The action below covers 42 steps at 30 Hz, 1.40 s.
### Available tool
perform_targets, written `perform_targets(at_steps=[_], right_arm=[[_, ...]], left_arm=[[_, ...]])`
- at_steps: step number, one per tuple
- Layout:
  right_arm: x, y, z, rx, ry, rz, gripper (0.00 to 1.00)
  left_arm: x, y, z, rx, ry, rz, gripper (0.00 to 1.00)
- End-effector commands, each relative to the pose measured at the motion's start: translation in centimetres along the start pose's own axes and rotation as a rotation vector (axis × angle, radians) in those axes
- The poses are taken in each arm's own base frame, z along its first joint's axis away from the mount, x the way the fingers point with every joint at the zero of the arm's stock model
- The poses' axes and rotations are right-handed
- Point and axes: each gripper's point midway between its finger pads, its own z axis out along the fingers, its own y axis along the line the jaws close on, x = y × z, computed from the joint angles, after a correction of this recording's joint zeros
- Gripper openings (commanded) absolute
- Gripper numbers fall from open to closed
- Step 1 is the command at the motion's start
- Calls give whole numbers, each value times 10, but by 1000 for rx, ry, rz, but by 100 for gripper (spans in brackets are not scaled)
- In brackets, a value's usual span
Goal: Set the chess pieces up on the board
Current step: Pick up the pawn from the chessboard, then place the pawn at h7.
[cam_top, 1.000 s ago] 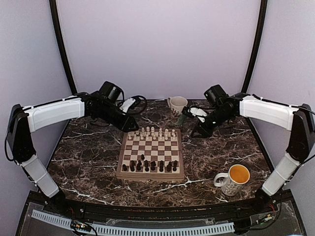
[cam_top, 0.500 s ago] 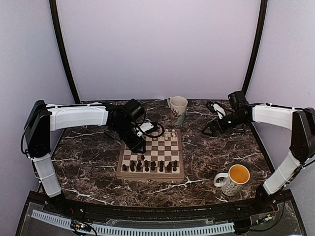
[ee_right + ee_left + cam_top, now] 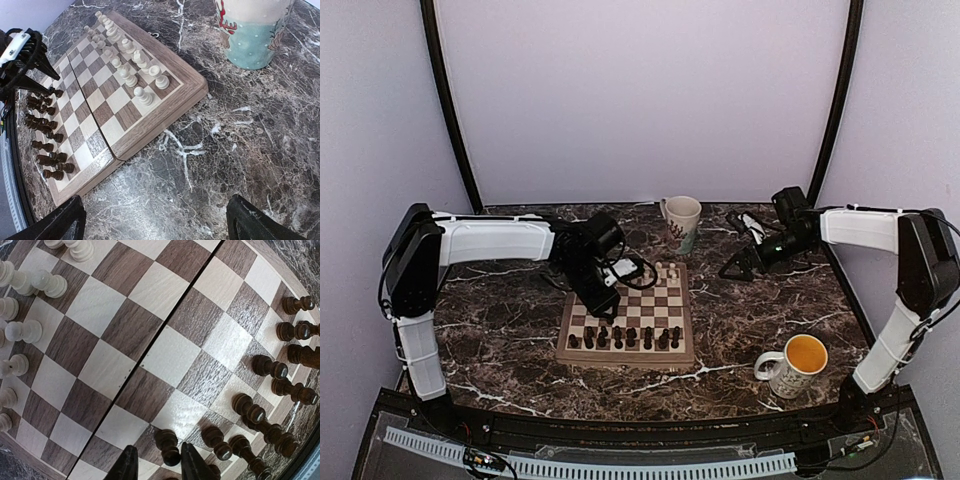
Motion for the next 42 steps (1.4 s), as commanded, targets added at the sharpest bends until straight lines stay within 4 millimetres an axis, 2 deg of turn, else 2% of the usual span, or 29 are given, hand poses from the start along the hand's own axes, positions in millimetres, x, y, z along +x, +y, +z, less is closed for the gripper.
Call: perform_targets(at_steps=[1, 4, 5, 6, 13, 14, 15, 20, 27, 42], right_arm=[[-7, 9, 2, -30, -4, -35, 98], [-8, 11, 2, -33, -1, -41, 97], [-7, 13, 4, -36, 9, -47, 96], [-6, 14, 5, -38, 13, -48, 95], [0, 20, 11, -45, 44, -63, 94], [1, 22, 12, -48, 49, -66, 94], [-10, 22, 10, -43, 32, -83, 94], [-11, 26, 12, -47, 42, -97, 94], [-10, 29, 16, -58, 60, -103, 95], [-7, 33, 19, -63, 76, -114, 97]], left_arm=[[2, -2, 3, -5, 26, 9, 30], [4, 0, 6, -13, 36, 9, 28], [5, 0, 4, -17, 37, 6, 18], [5, 0, 1, -22, 34, 4, 15], [12, 8, -23, -87, 10, 2, 12], [15, 8, -25, -91, 11, 1, 12], [19, 8, -27, -97, 14, 1, 12], [42, 7, -36, -114, 34, -7, 12], [63, 5, -30, -108, 70, -18, 11], [77, 4, -15, -96, 117, -26, 11]])
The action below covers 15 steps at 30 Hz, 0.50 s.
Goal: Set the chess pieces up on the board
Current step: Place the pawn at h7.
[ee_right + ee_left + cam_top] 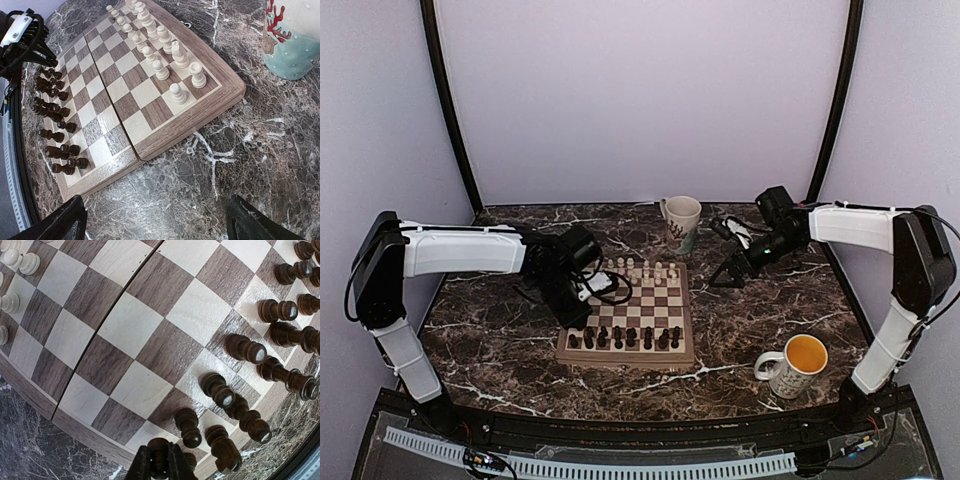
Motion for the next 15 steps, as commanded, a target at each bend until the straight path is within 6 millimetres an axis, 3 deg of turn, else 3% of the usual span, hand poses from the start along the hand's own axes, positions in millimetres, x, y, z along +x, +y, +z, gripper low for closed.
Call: perform_targets(at_steps=[1, 11, 15], right_arm=[[-8, 2, 1, -7, -1, -28, 97], [-8, 6, 3, -22, 4, -37, 97], [-9, 7, 3, -24, 7, -40, 97]], left_arm=[[12, -1, 5, -6, 37, -6, 11], [17, 2, 13, -20, 65, -13, 13], [19, 3, 14, -27, 71, -16, 17]])
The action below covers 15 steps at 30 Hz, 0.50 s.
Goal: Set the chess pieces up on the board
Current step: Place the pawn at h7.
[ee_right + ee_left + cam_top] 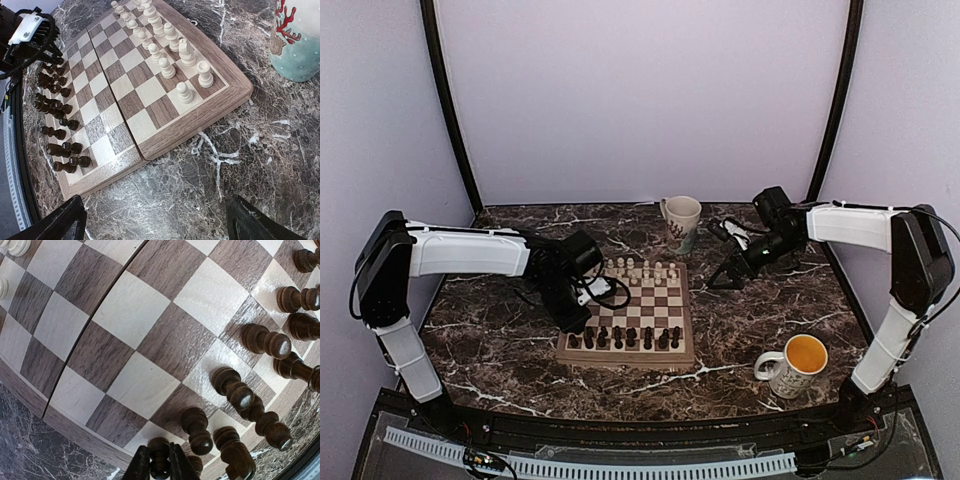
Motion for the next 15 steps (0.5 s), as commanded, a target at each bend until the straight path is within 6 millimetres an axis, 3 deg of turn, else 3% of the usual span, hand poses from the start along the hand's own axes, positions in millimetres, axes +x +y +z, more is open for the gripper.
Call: perform_targets(at_steps=[1, 9, 15], right_arm=[[-9, 3, 0, -11, -6, -24, 97], [-14, 6, -5, -3, -5, -29, 97], [-34, 7, -36, 89, -21, -81, 97]], left_arm=[[9, 1, 3, -13, 30, -9, 19], [4, 3, -7, -29, 1, -14, 25], [-14, 6, -35, -30, -104, -19, 28]])
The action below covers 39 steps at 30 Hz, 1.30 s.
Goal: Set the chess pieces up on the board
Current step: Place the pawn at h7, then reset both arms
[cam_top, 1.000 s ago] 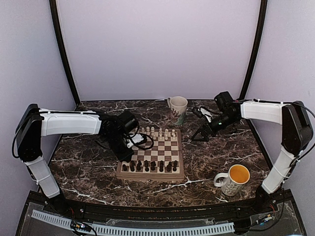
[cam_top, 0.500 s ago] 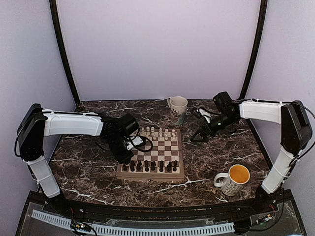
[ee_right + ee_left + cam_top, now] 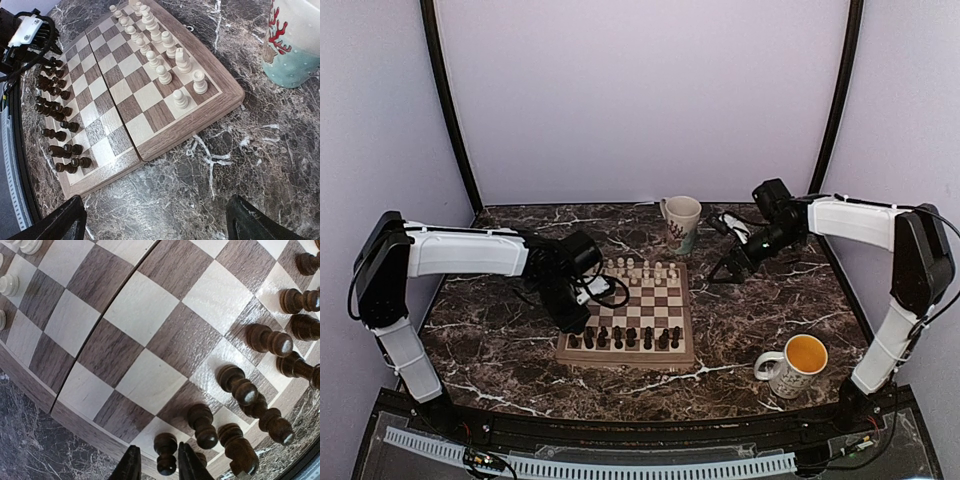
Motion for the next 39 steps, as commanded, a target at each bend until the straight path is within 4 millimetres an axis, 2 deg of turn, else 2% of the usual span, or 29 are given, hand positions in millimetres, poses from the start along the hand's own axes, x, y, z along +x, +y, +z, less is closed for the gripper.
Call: perform_targets(at_steps=[1, 4, 7, 12, 16, 20, 22, 26, 30, 32, 35, 39], right_arm=[[-28, 4, -36, 94, -47, -73, 97], [-46, 6, -64, 170, -116, -95, 97], [-55, 4, -86, 245, -171, -100, 97], [-70, -10, -137, 411, -297, -61, 97], [-71, -29, -184, 511, -424, 30, 97], [-64, -43, -210, 580, -500, 111, 97], [-65, -49, -222, 634, -543, 134, 97], [-65, -60, -239, 719, -590, 217, 97], [-64, -56, -252, 766, -605, 198, 97], [-62, -55, -263, 809, -631, 190, 97], [-47, -58, -268, 835, -653, 224, 97], [-40, -53, -276, 820, -688, 227, 97]], left_arm=[[-20, 4, -40, -2, -132, -14, 29], [-31, 11, -58, -11, -201, -28, 30], [-41, 17, -74, -16, -273, -42, 30], [-61, 34, -102, -62, -414, -89, 30], [-75, 63, -129, -185, -553, -174, 30], [-84, 90, -162, -295, -693, -284, 31], [-85, 98, -176, -326, -756, -328, 40], [-78, 117, -199, -410, -855, -443, 73], [-68, 132, -213, -445, -956, -578, 97], [-62, 136, -217, -445, -999, -633, 99], [-51, 141, -220, -449, -1038, -712, 99], [-36, 149, -223, -491, -1034, -794, 99]])
